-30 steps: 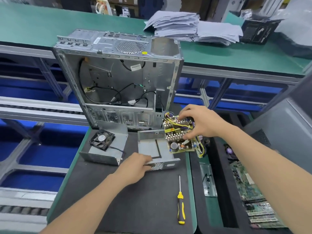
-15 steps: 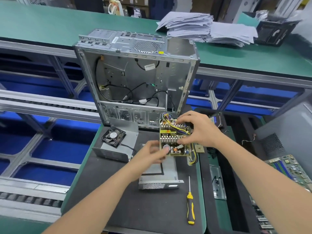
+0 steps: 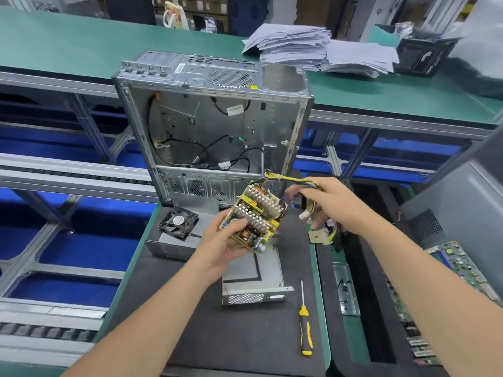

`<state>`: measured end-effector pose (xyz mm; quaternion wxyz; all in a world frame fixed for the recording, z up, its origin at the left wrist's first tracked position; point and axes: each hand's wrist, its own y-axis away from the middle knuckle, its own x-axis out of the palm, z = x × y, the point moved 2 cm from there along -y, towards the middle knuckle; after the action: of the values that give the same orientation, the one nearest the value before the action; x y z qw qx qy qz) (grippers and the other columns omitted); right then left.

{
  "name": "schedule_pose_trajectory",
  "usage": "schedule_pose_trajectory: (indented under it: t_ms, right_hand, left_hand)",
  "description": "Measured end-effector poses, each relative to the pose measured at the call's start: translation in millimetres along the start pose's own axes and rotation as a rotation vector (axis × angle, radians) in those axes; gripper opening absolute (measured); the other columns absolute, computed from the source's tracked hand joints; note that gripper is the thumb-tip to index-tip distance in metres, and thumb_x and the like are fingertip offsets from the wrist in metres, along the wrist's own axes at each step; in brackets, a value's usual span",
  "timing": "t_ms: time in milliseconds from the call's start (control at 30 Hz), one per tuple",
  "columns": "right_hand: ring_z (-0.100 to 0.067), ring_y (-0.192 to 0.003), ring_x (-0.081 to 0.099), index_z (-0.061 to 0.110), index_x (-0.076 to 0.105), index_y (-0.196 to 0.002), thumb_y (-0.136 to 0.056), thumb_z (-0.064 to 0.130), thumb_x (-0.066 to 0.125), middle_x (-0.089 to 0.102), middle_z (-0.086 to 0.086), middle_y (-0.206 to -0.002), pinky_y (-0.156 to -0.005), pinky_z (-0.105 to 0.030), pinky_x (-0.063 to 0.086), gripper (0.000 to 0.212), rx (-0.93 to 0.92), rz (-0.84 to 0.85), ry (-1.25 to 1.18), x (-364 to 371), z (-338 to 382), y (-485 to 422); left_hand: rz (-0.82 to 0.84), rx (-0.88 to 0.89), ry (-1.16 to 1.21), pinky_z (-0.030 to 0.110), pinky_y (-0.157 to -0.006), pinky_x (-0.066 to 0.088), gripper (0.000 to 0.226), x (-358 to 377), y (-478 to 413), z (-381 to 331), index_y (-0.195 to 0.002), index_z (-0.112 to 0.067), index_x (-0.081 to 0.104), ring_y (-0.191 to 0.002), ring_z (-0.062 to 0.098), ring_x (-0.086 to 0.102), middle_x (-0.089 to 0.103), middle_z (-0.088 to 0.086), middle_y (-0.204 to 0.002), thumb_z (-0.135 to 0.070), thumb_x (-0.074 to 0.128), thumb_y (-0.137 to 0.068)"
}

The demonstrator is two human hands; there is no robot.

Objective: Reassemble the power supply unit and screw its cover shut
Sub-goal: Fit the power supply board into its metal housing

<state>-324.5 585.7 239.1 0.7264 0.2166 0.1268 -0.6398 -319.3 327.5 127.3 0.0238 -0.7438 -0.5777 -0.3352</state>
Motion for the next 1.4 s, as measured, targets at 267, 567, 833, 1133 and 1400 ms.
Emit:
schedule_pose_trajectory:
  t_ms: [267, 567, 833, 1133, 1400]
  right_hand:
    - [-0.037, -0.090, 0.078, 0.001, 0.075, -0.083, -0.106, 0.029, 0.049, 0.078, -0.022, -0.098, -0.073, -0.047, 0.066, 0.044, 0.342, -0.134, -0.379, -16.8, 5.1, -9.9]
    - [-0.020, -0.047, 0.062, 0.003, 0.074, -0.104, -0.102, 0.019, 0.052, 0.045, -0.001, -0.054, -0.047, -0.030, 0.057, 0.027, 0.609, -0.196, -0.579, -13.9, -27.3, -8.6]
    - [-0.043, -0.096, 0.076, 0.003, 0.075, -0.091, -0.092, 0.026, 0.074, 0.069, -0.022, -0.082, -0.071, -0.053, 0.064, 0.023, 0.683, 0.153, -0.543, 13.2, -56.6, 8.6]
    - [-0.041, -0.088, 0.074, 0.014, 0.050, -0.126, -0.084, 0.016, 0.088, 0.071, -0.022, -0.122, -0.080, -0.049, 0.063, 0.057, 0.584, 0.415, -0.319, 59.7, -56.2, 28.3]
    - [-0.023, -0.088, 0.062, 0.010, 0.061, -0.126, -0.090, 0.018, 0.080, 0.075, -0.018, -0.117, -0.079, -0.038, 0.048, 0.041, 0.646, 0.465, -0.256, 47.5, -57.4, 28.8]
  left_hand:
    - [0.091, -0.066, -0.242, 0.039, -0.077, 0.059, 0.051, -21.4, -0.5, -19.8, -0.126, -0.027, 0.069, -0.093, 0.023, 0.073, 0.075, 0.007, -0.115, -0.031, 0.079, -0.076]
    - [0.100, -0.279, -0.237, 0.055, -0.108, 0.048, 0.071, -35.7, 5.2, -7.9, -0.132, -0.007, 0.067, -0.108, 0.032, 0.067, 0.068, 0.019, -0.131, -0.039, 0.085, -0.071]
    - [0.077, -0.405, -0.092, 0.055, -0.113, 0.044, 0.059, -38.3, 7.3, 4.6, -0.133, -0.008, 0.065, -0.114, 0.034, 0.066, 0.064, 0.018, -0.138, -0.037, 0.076, -0.082]
    - [0.097, -0.438, -0.057, 0.047, -0.097, 0.057, 0.059, -32.7, 5.9, 5.7, -0.130, -0.008, 0.063, -0.113, 0.033, 0.066, 0.064, 0.018, -0.138, -0.034, 0.079, -0.080]
    - [0.138, -0.444, -0.092, 0.049, -0.086, 0.060, 0.067, -30.4, 8.3, -1.6, -0.134, -0.007, 0.064, -0.108, 0.035, 0.070, 0.067, 0.019, -0.132, -0.029, 0.086, -0.074]
